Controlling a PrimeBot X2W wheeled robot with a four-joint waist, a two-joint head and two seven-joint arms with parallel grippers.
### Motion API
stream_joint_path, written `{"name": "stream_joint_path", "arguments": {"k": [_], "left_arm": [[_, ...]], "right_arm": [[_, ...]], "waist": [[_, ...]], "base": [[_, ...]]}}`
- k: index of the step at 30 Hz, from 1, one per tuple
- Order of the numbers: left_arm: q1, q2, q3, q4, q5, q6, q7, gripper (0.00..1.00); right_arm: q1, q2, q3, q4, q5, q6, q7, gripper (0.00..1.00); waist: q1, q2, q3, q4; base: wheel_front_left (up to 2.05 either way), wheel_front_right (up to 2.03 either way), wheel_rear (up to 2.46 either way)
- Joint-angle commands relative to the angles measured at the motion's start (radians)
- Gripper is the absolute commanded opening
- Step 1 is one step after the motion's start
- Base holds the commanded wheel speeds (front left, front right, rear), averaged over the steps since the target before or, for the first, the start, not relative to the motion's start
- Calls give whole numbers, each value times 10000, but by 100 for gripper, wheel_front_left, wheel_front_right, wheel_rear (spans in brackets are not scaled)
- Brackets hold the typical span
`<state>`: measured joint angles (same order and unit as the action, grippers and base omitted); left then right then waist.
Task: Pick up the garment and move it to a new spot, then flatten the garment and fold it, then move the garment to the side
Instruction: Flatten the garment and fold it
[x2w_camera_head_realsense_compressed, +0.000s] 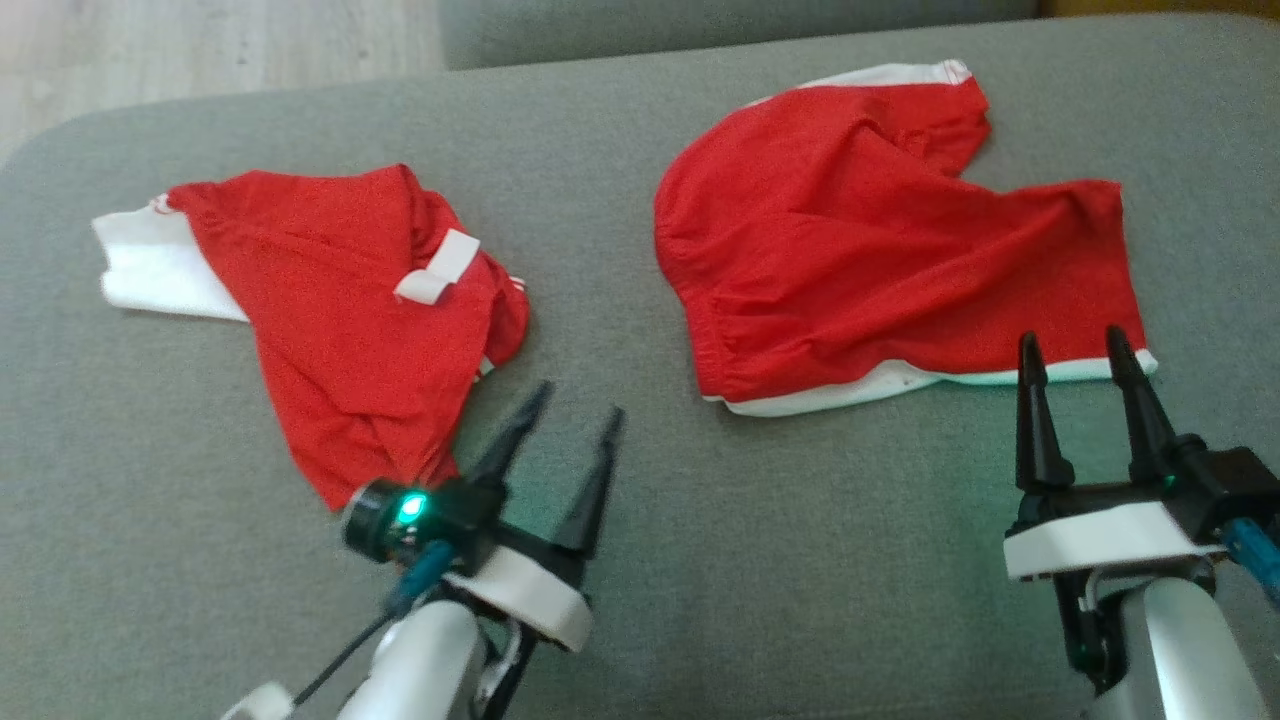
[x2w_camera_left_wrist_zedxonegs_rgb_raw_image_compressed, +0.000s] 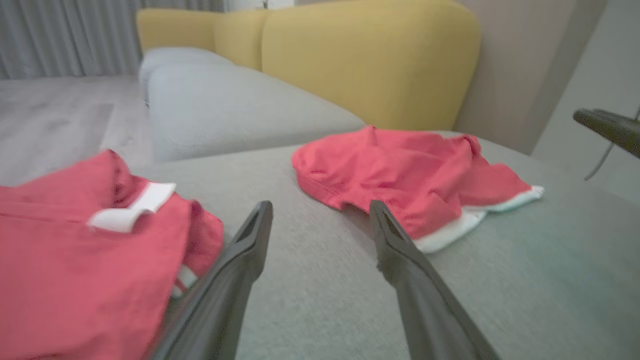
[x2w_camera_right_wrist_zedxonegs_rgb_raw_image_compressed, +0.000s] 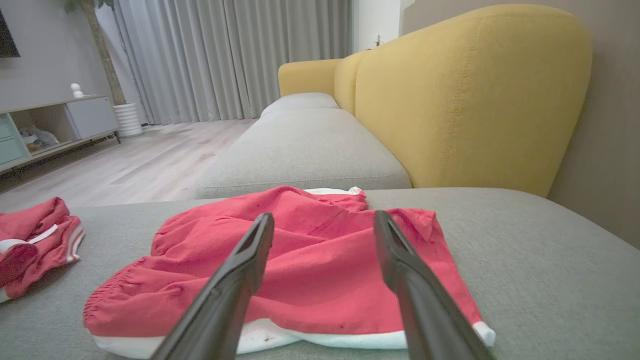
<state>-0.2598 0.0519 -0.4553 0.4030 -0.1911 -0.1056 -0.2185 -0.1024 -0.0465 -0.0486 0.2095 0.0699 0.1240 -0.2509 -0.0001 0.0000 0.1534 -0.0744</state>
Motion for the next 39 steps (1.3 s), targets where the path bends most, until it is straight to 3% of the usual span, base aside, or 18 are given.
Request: {"name": "stream_joint_path", "arguments": {"k": [1,10,27,28,29,39], "left_arm": [[-619,63,171,-210,72,-43,37,100],[-2078,135,-1267,1539,-28,-238,662,100],[-3733,301,-3008,3002,-1167,-250,-105,100],[-3779,310,-3083,3033,-1218,-250,-136,44],[-3820,317,-3155,3060,-1267,-250,-166,3],[-3750,429,-3051,2826,-1244,-61,-411,0]], "right_arm": [[-418,-39,176,-350,-30,67,-107,100],[-670,-38,296,-497,230,67,-108,100],[-982,-38,207,-551,368,67,-108,100],[-983,-38,180,-526,346,67,-108,100],[-984,-38,151,-500,319,67,-108,100],[-1096,-38,-485,196,-168,67,166,100]], "waist": [[1,0,154,-131],[1,0,1029,-855],[1,0,1628,-1584],[1,0,1638,-1589],[1,0,1640,-1585],[1,0,1305,-1129]], "base": [[0,0,0],[0,0,0],[0,0,0],[0,0,0],[0,0,0],[0,0,0]]}}
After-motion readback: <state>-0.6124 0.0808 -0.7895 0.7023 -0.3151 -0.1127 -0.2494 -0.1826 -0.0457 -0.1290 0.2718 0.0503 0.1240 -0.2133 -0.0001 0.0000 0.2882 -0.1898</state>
